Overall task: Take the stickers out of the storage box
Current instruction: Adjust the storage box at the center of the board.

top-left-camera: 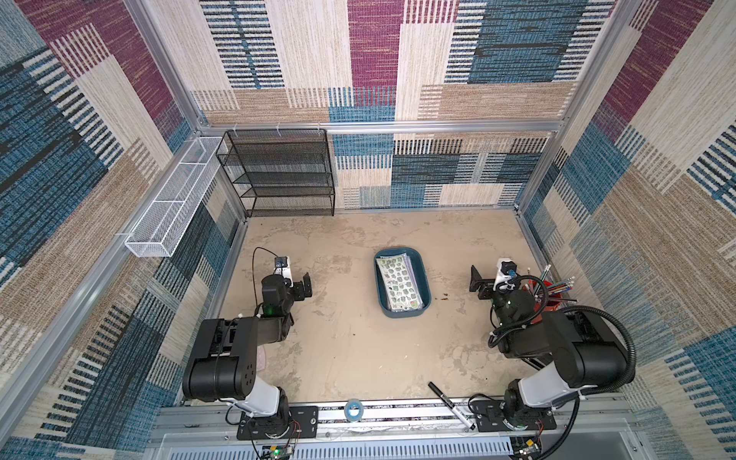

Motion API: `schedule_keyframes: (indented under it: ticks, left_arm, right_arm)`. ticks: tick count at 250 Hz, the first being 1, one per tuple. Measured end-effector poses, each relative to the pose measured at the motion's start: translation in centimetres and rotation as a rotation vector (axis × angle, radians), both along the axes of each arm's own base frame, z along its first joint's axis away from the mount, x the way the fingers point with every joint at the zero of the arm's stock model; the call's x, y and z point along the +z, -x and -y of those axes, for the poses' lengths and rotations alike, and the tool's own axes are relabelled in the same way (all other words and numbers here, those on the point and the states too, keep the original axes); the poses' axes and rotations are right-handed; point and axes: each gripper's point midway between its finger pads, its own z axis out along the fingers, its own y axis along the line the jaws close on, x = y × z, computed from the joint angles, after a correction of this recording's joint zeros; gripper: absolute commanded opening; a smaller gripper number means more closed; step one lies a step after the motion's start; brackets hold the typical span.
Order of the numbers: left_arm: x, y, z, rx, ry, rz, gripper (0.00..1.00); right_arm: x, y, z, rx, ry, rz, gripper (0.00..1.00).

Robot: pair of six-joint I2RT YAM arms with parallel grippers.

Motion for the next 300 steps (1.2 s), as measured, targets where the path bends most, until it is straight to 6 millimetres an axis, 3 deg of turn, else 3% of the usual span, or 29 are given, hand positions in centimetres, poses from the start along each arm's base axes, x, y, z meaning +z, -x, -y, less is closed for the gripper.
schedule_keyframes:
  ticks: [28,60,109,146,179,208,232,266,285,300]
  left_arm:
    - [0.1,0.0,0.0,-0.001,0.000,0.002,0.99]
    - [1.4,0.5,0.3,0.010,-0.014,0.033,0.99]
    - [8.5,1.0,-1.0,0.114,-0.048,0.147,0.99]
    - [13.0,0.8,-1.6,0.185,-0.037,0.175,0.99]
    - [15.2,0.1,-1.2,0.208,0.019,0.163,0.99]
    - [15.7,0.4,-1.1,0.248,0.137,0.135,0.99]
    - [15.8,0.9,-1.3,0.284,0.235,0.136,0.99]
    - [16.5,-0.8,-0.3,0.248,0.334,0.096,0.92]
    - [16.7,-3.2,1.6,0.174,0.396,0.036,0.87]
    - [15.4,-4.8,3.5,0.110,0.447,-0.042,0.90]
  right_arm:
    - [0.0,0.2,0.0,0.000,0.000,0.002,0.99]
    - [1.7,2.6,0.4,-0.037,-0.004,0.063,0.99]
    - [9.1,3.8,1.9,-0.159,-0.070,0.240,0.99]
    - [11.5,3.4,2.1,-0.217,-0.115,0.228,0.99]
    - [12.1,0.7,-0.9,-0.151,-0.112,0.119,0.99]
    - [12.4,-1.9,-4.4,-0.066,-0.082,0.000,0.99]
    - [12.4,-3.5,-5.6,-0.034,-0.074,-0.088,1.00]
    - [10.9,-4.3,-8.4,0.062,-0.060,-0.232,0.79]
    - [9.1,-4.7,-10.0,0.101,-0.049,-0.328,0.62]
    - [7.5,-5.0,-11.5,0.140,-0.050,-0.409,0.53]
